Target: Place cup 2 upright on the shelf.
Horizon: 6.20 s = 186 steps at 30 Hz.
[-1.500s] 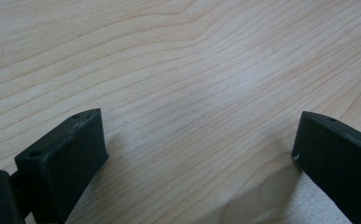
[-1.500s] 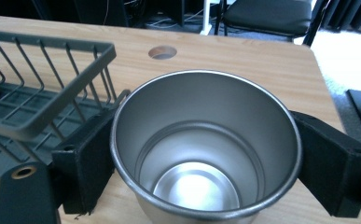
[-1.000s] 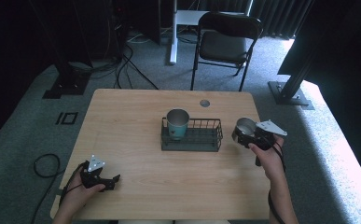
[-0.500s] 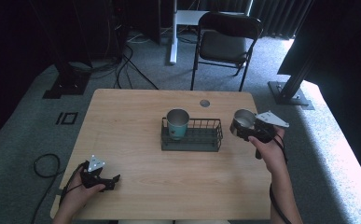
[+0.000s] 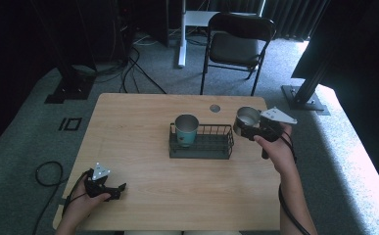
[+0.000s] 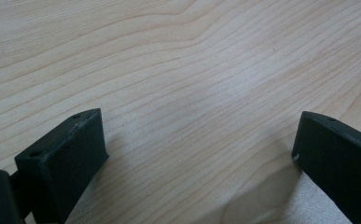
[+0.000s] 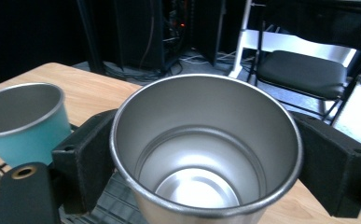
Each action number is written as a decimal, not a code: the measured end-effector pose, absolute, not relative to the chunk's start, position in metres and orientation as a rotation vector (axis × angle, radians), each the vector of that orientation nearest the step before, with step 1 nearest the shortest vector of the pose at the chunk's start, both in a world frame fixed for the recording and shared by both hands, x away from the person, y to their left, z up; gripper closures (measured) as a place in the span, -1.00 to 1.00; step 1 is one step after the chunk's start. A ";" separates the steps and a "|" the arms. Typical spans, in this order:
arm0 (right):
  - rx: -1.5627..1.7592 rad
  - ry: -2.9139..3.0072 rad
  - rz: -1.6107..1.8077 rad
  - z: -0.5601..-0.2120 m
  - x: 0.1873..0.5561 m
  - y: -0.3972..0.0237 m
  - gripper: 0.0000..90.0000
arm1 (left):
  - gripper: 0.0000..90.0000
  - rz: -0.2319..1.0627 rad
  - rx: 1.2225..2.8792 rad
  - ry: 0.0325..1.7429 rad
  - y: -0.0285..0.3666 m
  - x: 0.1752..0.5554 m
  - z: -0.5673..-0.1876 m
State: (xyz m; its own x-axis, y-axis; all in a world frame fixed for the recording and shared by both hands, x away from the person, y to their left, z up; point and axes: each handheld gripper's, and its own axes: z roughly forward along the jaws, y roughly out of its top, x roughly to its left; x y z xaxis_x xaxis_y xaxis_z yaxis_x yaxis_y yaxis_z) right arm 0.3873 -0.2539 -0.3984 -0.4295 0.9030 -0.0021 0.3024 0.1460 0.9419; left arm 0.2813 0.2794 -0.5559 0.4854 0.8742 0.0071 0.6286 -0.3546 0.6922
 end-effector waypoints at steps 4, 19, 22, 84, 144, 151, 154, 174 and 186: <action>1.137 1.848 1.308 -0.397 0.389 -0.246 -0.71 | -0.93 0.505 2.104 1.234 0.279 0.281 -0.556; 1.080 1.927 1.339 -0.402 0.400 -0.207 -0.71 | -0.93 0.506 2.104 1.233 0.279 0.281 -0.556; 1.080 1.944 1.343 -0.407 0.402 -0.201 -0.71 | -0.93 0.506 2.104 1.234 0.279 0.281 -0.556; 1.034 2.079 1.314 -0.454 0.401 -0.190 -0.75 | -0.93 0.506 2.103 1.234 0.279 0.281 -0.556; 1.262 2.045 1.213 -0.511 0.348 -0.299 -0.74 | -0.93 0.506 2.103 1.234 0.279 0.281 -0.556; 1.316 2.040 1.167 -0.524 0.341 -0.309 -0.74 | -0.93 0.506 2.102 1.234 0.279 0.281 -0.556; 1.331 2.036 1.141 -0.529 0.339 -0.313 -0.74 | -0.93 0.505 2.107 1.233 0.280 0.281 -0.556; 1.403 2.027 0.989 -0.547 0.315 -0.328 -0.74 | -0.93 0.506 2.105 1.233 0.279 0.281 -0.556; 1.501 1.966 0.904 -0.556 0.302 -0.331 -0.75 | -0.93 0.506 2.104 1.233 0.279 0.281 -0.556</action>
